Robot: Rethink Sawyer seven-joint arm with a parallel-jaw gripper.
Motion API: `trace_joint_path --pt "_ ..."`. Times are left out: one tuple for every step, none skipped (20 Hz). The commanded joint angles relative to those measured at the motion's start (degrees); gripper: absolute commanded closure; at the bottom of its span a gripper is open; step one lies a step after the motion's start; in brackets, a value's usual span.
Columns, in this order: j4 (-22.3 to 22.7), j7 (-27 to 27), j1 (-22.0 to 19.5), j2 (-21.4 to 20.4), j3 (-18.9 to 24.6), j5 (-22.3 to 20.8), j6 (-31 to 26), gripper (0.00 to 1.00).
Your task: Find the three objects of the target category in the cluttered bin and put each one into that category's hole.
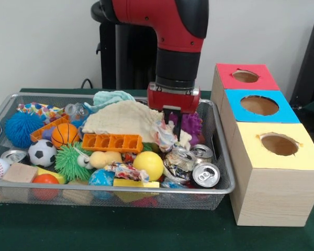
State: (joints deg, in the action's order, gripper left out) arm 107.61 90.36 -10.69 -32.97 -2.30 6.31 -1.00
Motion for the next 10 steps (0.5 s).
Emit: trace_joint_path --pt "3.95 12.40 2.44 -6.04 -1.82 3.32 -11.71 1.00" --pt "3.82 12.28 2.65 -6.03 -2.17 3.26 -12.22 1.00" --pt "3.13 12.09 2.80 -5.52 -2.44 3.28 -12.67 1.00" --pt "2.89 11.94 2.88 -5.31 -2.68 3.21 -13.09 1.00" --pt "2.67 11.87 2.80 -4.93 -2.70 3.14 -12.99 1.00" --pt "2.45 11.80 2.73 -4.56 -2.71 3.08 -12.90 1.00" --pt "2.37 11.73 2.56 -4.39 -2.63 2.98 -12.84 1.00" --pt "2.29 11.56 2.23 -4.01 -2.45 2.84 -12.57 1.00" --pt "2.10 11.41 1.95 -3.61 -2.27 2.75 -12.37 1.00" --pt "1.90 11.34 1.65 -3.15 -2.03 2.68 -11.99 1.00"
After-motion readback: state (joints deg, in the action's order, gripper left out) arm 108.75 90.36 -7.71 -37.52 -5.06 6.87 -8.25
